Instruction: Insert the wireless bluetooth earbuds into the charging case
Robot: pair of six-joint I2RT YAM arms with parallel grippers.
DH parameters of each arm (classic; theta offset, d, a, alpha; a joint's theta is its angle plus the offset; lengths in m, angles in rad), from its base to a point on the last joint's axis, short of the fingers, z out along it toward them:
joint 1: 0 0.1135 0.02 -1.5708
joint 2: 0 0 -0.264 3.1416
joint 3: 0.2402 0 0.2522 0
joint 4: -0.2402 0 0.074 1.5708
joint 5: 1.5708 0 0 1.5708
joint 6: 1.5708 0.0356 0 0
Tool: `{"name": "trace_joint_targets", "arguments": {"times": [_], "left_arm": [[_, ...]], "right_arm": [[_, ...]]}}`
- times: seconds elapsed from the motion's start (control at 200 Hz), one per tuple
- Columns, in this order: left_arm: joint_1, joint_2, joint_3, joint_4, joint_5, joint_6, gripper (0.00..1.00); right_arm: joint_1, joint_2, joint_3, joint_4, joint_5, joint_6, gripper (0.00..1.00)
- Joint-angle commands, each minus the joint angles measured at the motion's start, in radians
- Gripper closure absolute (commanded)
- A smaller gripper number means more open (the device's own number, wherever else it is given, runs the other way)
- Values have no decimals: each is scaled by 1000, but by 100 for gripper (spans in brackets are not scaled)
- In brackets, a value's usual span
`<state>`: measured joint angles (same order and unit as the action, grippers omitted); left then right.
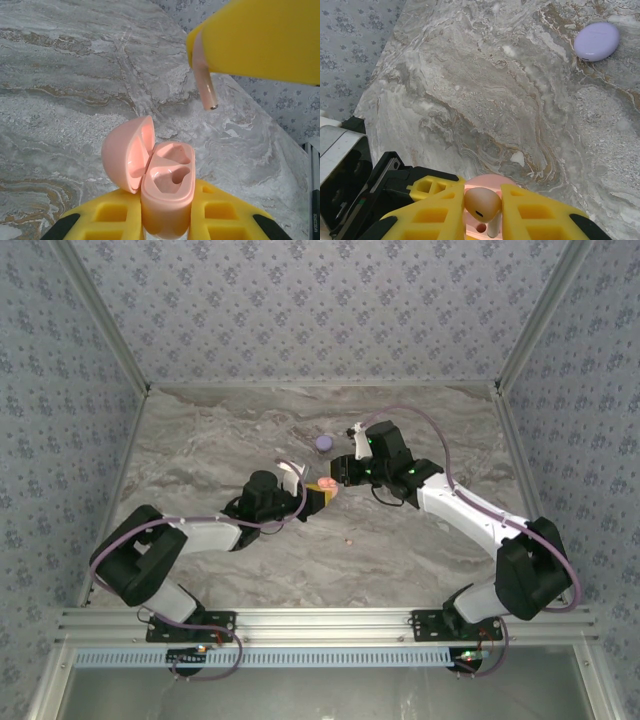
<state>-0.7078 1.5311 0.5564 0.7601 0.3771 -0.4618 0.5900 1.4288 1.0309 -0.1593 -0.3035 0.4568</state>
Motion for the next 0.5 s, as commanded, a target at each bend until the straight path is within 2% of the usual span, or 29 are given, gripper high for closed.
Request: {"name": "trace_joint_targets", "arguments": {"times": [0.0,0.495], "left_arm": [[-14,-44,38,39,4,-8,87],[-22,-55,56,39,-34,-38,87]], "right_arm": [[8,-28,-11,20,-2,13,76],[19,-27,-19,27,1,5,76]]}}
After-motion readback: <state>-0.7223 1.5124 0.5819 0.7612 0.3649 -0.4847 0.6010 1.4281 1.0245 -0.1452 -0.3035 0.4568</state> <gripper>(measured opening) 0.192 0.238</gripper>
